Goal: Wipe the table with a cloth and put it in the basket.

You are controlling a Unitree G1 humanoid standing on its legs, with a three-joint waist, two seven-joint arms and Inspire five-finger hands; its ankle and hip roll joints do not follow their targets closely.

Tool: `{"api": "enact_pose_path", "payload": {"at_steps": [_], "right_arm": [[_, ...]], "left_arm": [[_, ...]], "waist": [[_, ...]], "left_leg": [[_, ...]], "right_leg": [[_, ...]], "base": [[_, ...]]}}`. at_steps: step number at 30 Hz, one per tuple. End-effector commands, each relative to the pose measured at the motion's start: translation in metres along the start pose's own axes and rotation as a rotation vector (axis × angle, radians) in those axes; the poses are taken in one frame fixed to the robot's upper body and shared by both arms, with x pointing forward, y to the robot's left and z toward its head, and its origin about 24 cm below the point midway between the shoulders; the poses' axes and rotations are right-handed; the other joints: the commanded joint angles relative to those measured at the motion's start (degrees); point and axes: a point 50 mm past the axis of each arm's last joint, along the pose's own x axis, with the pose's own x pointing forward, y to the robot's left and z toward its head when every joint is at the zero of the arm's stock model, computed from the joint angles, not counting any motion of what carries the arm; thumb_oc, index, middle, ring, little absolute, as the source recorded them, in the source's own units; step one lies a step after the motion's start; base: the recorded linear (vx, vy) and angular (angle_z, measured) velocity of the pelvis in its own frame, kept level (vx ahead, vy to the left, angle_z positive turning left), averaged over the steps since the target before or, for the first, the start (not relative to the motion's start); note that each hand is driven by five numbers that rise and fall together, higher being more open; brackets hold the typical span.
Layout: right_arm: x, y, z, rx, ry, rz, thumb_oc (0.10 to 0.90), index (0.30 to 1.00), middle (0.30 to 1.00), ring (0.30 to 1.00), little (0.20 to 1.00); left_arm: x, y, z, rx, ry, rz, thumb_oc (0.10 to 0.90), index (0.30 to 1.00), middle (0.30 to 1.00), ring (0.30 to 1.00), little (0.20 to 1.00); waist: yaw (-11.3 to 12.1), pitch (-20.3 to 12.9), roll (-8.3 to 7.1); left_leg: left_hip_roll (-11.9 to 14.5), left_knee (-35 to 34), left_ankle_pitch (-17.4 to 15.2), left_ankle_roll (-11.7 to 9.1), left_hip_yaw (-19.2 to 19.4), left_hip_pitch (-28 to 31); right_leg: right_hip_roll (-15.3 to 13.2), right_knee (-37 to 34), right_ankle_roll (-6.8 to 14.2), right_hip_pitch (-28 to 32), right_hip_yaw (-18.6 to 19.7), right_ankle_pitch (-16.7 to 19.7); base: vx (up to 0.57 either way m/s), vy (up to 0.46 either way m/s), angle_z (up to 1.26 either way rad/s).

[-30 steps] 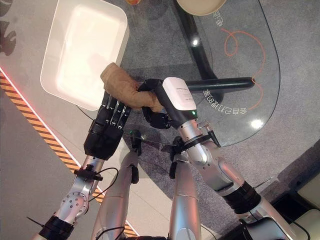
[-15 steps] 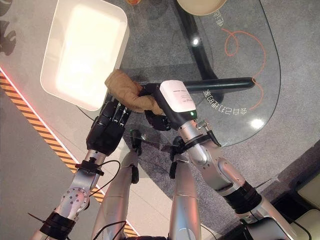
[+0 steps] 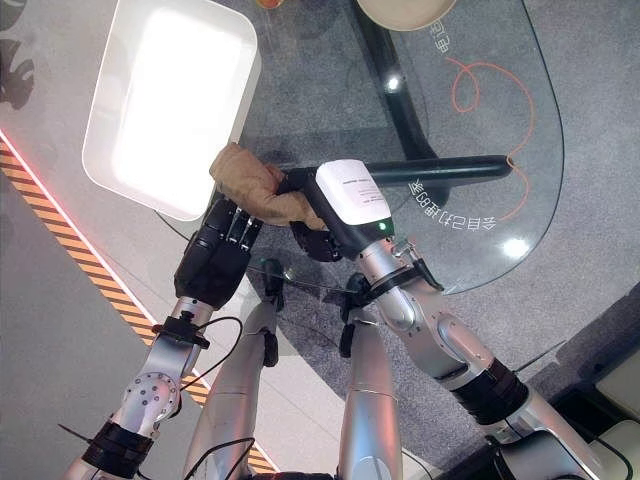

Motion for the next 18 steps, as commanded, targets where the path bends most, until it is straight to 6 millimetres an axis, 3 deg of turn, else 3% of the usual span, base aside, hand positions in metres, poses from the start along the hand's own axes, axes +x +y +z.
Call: {"api": "enact_pose_path", "payload": {"at_steps": [1, 10, 18], "right_arm": [[0.003, -0.013, 0.061, 0.006, -0.352, -0.03, 0.1, 0.3, 0.3, 0.3, 0.2], [0.003, -0.012, 0.069, -0.051, -0.43, 0.028, 0.1, 0.3, 0.3, 0.3, 0.2], [0.001, -0.013, 0.08, -0.13, -0.536, 0.054, 0.1, 0.3, 0.3, 0.3, 0.2]], "left_arm": [[0.015, -0.068, 0.004, -0.014, -0.021, -0.403, 0.8, 0.9, 0.9, 0.9, 0.9], [0.017, -0.069, 0.0, -0.034, 0.008, -0.401, 0.8, 0.9, 0.9, 0.9, 0.9], [0.019, -0.058, -0.005, -0.03, 0.071, -0.23, 0.8, 0.9, 0.9, 0.9, 0.9]], "waist": [[0.1, -1.5, -0.25], [0.3, -1.5, -0.36], [0.8, -1.5, -0.39]], "left_leg": [[-4.3, 9.2, -11.5, 1.2, 3.6, -0.4], [-4.4, 9.2, -11.5, 1.2, 3.6, -0.7], [-4.7, 9.6, -11.4, 1.4, 3.1, -1.2]], "right_leg": [[4.8, -10.4, 2.2, 1.1, 0.3, 7.0], [4.8, -10.5, 2.3, 0.9, 0.2, 7.1], [4.6, -10.4, 2.6, 0.6, -0.1, 7.2]], "base": [[0.0, 0.0, 0.0], [0.0, 0.0, 0.0], [0.0, 0.0, 0.0]]}}
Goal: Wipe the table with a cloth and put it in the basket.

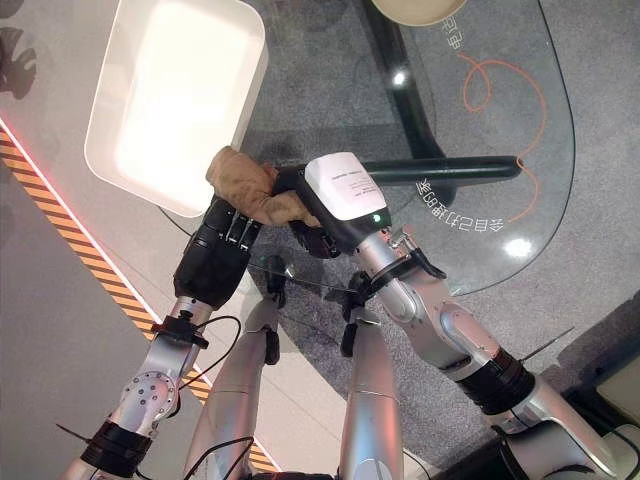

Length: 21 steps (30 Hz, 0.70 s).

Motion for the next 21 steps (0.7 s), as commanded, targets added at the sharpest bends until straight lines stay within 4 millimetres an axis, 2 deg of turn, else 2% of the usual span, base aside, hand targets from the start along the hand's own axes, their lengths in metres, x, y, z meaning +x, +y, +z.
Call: {"api": "enact_pose_path", "payload": {"at_steps": [1, 7, 15, 16, 17, 18, 21], "right_arm": [[-0.002, -0.019, 0.075, -0.003, -0.467, -0.073, 0.1, 0.3, 0.3, 0.3, 0.2], [-0.005, -0.017, 0.083, -0.049, -0.548, -0.028, 0.1, 0.3, 0.3, 0.3, 0.2], [-0.008, -0.017, 0.091, -0.059, -0.604, -0.019, 0.1, 0.3, 0.3, 0.3, 0.2], [-0.008, -0.017, 0.091, -0.059, -0.603, -0.021, 0.1, 0.3, 0.3, 0.3, 0.2], [-0.007, -0.017, 0.09, -0.059, -0.601, -0.022, 0.1, 0.3, 0.3, 0.3, 0.2], [-0.007, -0.017, 0.089, -0.058, -0.595, -0.026, 0.1, 0.3, 0.3, 0.3, 0.2], [-0.006, -0.017, 0.087, -0.057, -0.583, -0.036, 0.1, 0.3, 0.3, 0.3, 0.2]], "left_arm": [[0.013, -0.059, -0.004, -0.031, 0.045, -0.274, 0.8, 0.9, 0.9, 0.9, 0.9], [0.012, -0.058, -0.006, -0.09, 0.056, -0.266, 0.8, 0.9, 0.9, 0.9, 0.9], [0.012, -0.058, -0.01, -0.087, 0.093, -0.216, 0.8, 0.9, 0.9, 0.9, 0.9], [0.013, -0.057, -0.011, -0.095, 0.095, -0.212, 0.468, 0.615, 0.615, 0.615, 0.568], [0.013, -0.057, -0.01, -0.101, 0.095, -0.209, 0.355, 0.519, 0.519, 0.519, 0.455], [0.013, -0.056, -0.01, -0.113, 0.092, -0.204, 0.1, 0.3, 0.3, 0.3, 0.2], [0.013, -0.055, -0.011, -0.134, 0.096, -0.193, 0.1, 0.3, 0.3, 0.3, 0.2]], "waist": [[-0.3, -1.5, -0.38], [0.0, -1.5, -0.31], [0.1, -1.5, -0.52], [0.0, -1.5, -0.5], [0.0, -1.5, -0.51], [0.1, -1.5, -0.54], [0.1, -1.5, -0.6]], "left_leg": [[-4.5, 9.4, -11.5, 1.3, 3.3, -0.5], [-4.5, 9.4, -11.5, 1.3, 3.3, -0.8], [-4.6, 9.4, -11.4, 1.4, 3.2, -1.1], [-4.6, 9.4, -11.3, 1.3, 3.2, -1.2], [-4.6, 9.5, -11.3, 1.3, 3.2, -1.2], [-4.6, 9.6, -11.4, 1.3, 3.2, -1.3], [-4.7, 9.5, -11.5, 1.3, 3.1, -1.1]], "right_leg": [[4.8, -10.9, 2.5, 1.3, 0.0, 7.3], [4.7, -11.1, 2.6, 1.2, -0.2, 7.4], [4.8, -11.1, 2.6, 0.9, -0.3, 7.5], [4.8, -11.2, 2.6, 0.9, -0.3, 7.5], [4.8, -11.2, 2.6, 0.9, -0.3, 7.5], [4.8, -11.2, 2.6, 0.9, -0.3, 7.4], [4.7, -11.3, 2.6, 1.1, -0.3, 7.4]], "base": [[0.0, 0.0, 0.0], [0.0, 0.0, 0.0], [0.0, 0.0, 0.0], [0.0, 0.0, 0.0], [0.0, 0.0, 0.0], [0.0, 0.0, 0.0], [0.0, 0.0, 0.0]]}}
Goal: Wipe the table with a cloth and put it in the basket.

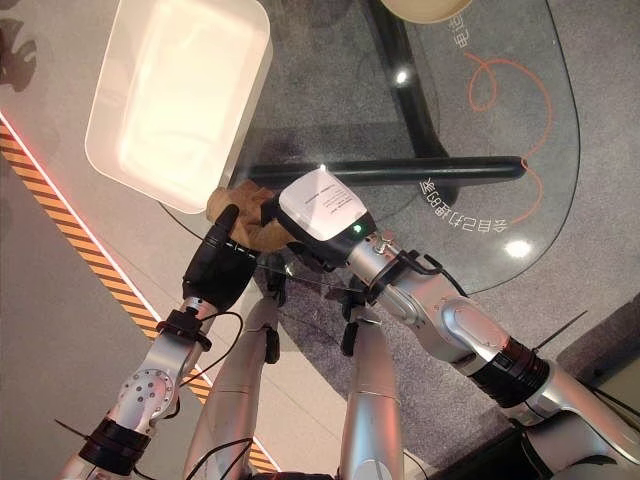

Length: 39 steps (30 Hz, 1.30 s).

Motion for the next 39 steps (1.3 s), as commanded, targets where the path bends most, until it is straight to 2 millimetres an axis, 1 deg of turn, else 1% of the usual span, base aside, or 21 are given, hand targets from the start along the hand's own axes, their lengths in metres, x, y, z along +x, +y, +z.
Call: {"api": "enact_pose_path", "payload": {"at_steps": [1, 7, 15, 21, 24, 25, 26, 31, 33, 39], "right_arm": [[0.003, -0.033, 0.072, 0.044, -0.426, -0.188, 0.1, 0.3, 0.3, 0.3, 0.2], [0.003, -0.035, 0.073, 0.051, -0.422, -0.2, 0.1, 0.3, 0.3, 0.3, 0.2], [0.003, -0.033, 0.07, 0.048, -0.4, -0.197, 0.1, 0.3, 0.3, 0.3, 0.2], [0.005, -0.034, 0.066, 0.054, -0.358, -0.227, 0.1, 0.3, 0.3, 0.3, 0.2], [0.007, -0.035, 0.059, 0.061, -0.301, -0.267, 0.1, 0.3, 0.3, 0.3, 0.2], [0.008, -0.035, 0.058, 0.064, -0.292, -0.271, 0.394, 0.552, 0.552, 0.552, 0.494], [0.008, -0.035, 0.057, 0.062, -0.277, -0.281, 0.8, 0.9, 0.9, 0.9, 0.9], [0.008, -0.034, 0.047, 0.076, -0.191, -0.319, 0.8, 0.9, 0.9, 0.9, 0.9], [0.007, -0.035, 0.04, 0.088, -0.141, -0.342, 0.8, 0.9, 0.9, 0.9, 0.9], [0.006, -0.037, 0.031, 0.1, -0.079, -0.376, 0.8, 0.9, 0.9, 0.9, 0.9]], "left_arm": [[0.006, -0.061, -0.01, -0.043, 0.063, -0.305, 0.1, 0.3, 0.3, 0.3, 0.2], [0.006, -0.06, -0.013, -0.042, 0.072, -0.295, 0.1, 0.3, 0.3, 0.3, 0.2], [0.005, -0.059, -0.01, -0.05, 0.054, -0.308, 0.1, 0.3, 0.3, 0.3, 0.2], [0.005, -0.06, -0.011, -0.063, 0.05, -0.307, 0.1, 0.3, 0.3, 0.3, 0.2], [0.006, -0.06, -0.012, -0.066, 0.049, -0.308, 0.1, 0.3, 0.3, 0.3, 0.2], [0.006, -0.06, -0.012, -0.067, 0.048, -0.309, 0.1, 0.3, 0.3, 0.3, 0.2], [0.006, -0.059, -0.012, -0.068, 0.046, -0.309, 0.1, 0.3, 0.3, 0.3, 0.2], [0.006, -0.058, -0.012, -0.074, 0.033, -0.311, 0.1, 0.3, 0.3, 0.3, 0.2], [0.006, -0.058, -0.011, -0.075, 0.031, -0.311, 0.1, 0.3, 0.3, 0.3, 0.2], [0.006, -0.057, -0.01, -0.077, 0.02, -0.305, 0.1, 0.3, 0.3, 0.3, 0.2]], "waist": [[0.2, -1.5, -0.67], [0.2, -1.5, -0.62], [0.2, -1.5, -0.6], [0.2, -1.5, -0.64], [0.2, -1.5, -0.53], [0.1, -1.5, -0.52], [0.1, -1.5, -0.5], [-0.1, -1.5, -0.38], [-0.2, -1.5, -0.34], [-0.3, -1.5, -0.25]], "left_leg": [[-4.5, 9.3, -11.6, 1.3, 3.5, 0.3], [-4.6, 9.1, -11.6, 1.3, 3.6, 0.2], [-4.6, 9.3, -11.6, 1.5, 3.7, 0.1], [-4.7, 9.1, -11.6, 1.4, 3.6, 0.3], [-4.8, 8.9, -11.5, 1.4, 3.6, 0.3], [-4.8, 8.9, -11.5, 1.4, 3.6, 0.3], [-4.8, 8.8, -11.5, 1.4, 3.7, 0.4], [-4.8, 8.7, -11.5, 1.5, 3.7, 0.5], [-4.8, 8.6, -11.5, 1.5, 3.8, 0.6], [-4.8, 8.6, -11.6, 1.5, 3.8, 0.9]], "right_leg": [[5.0, -11.9, 2.6, 2.4, 0.0, 7.5], [5.0, -12.0, 2.6, 2.3, 0.0, 7.6], [5.0, -11.9, 2.6, 2.2, 0.1, 7.6], [5.0, -12.0, 2.7, 2.3, 0.1, 7.7], [5.0, -12.1, 2.7, 2.3, 0.1, 7.7], [5.1, -12.2, 2.7, 2.3, 0.1, 7.7], [5.1, -12.2, 2.7, 2.3, 0.1, 7.7], [5.1, -12.1, 2.7, 2.3, 0.2, 7.6], [5.1, -12.2, 2.7, 2.5, 0.2, 7.7], [5.1, -12.0, 2.8, 2.6, 0.3, 7.6]], "base": [[0.0, 0.0, 0.0], [0.0, 0.0, 0.0], [0.0, 0.0, 0.0], [0.0, 0.0, 0.0], [0.0, 0.0, 0.0], [0.0, 0.0, 0.0], [0.0, 0.0, 0.0], [0.0, 0.0, 0.0], [0.0, 0.0, 0.0], [0.0, 0.0, 0.0]]}}
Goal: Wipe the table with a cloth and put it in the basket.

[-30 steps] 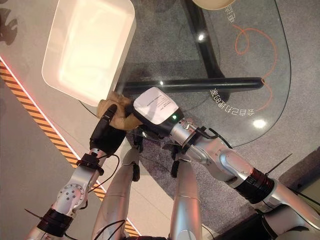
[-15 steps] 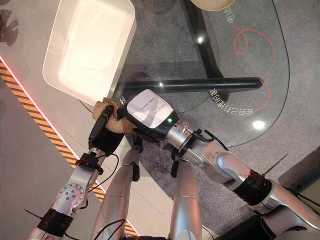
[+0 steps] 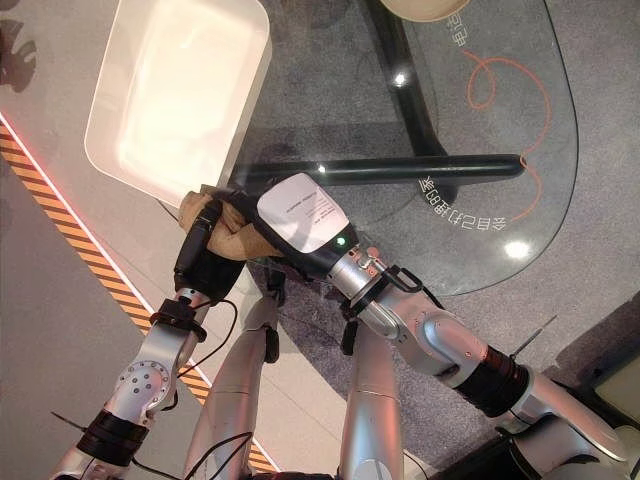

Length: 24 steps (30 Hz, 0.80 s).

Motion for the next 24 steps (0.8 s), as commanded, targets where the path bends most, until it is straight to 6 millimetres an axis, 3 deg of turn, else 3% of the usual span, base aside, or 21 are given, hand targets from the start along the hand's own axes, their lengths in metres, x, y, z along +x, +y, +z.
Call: {"api": "enact_pose_path", "payload": {"at_steps": [1, 15, 24], "right_arm": [[0.01, -0.035, 0.015, 0.01, -0.082, -0.207, 0.8, 0.9, 0.9, 0.9, 0.9], [-0.013, -0.045, -0.026, 0.058, 0.203, -0.348, 0.8, 0.9, 0.9, 0.9, 0.9], [-0.034, -0.039, -0.044, 0.053, 0.337, -0.359, 0.8, 0.9, 0.9, 0.9, 0.9]], "left_arm": [[-0.002, -0.051, -0.02, -0.05, 0.083, -0.304, 0.1, 0.3, 0.3, 0.3, 0.2], [-0.006, -0.048, -0.006, -0.042, 0.016, -0.298, 0.1, 0.3, 0.3, 0.3, 0.2], [-0.014, -0.044, 0.007, -0.025, -0.055, -0.308, 0.1, 0.3, 0.3, 0.3, 0.2]], "waist": [[0.1, -1.5, -0.23], [-1.0, -1.5, -0.79], [-1.6, -1.5, -0.62]], "left_leg": [[-4.7, 7.9, -11.6, 1.5, 4.0, 0.9], [-4.1, 7.9, -12.0, 1.5, 4.8, 1.4], [-3.8, 8.0, -12.3, 1.4, 5.1, 1.5]], "right_leg": [[5.1, -12.6, 2.8, 2.4, 0.3, 7.6], [5.4, -12.3, 3.0, 2.6, 0.8, 7.4], [5.5, -11.8, 3.0, 2.3, 1.1, 7.1]], "base": [[0.0, 0.0, 0.0], [0.0, 0.0, 0.0], [0.0, 0.0, 0.0]]}}
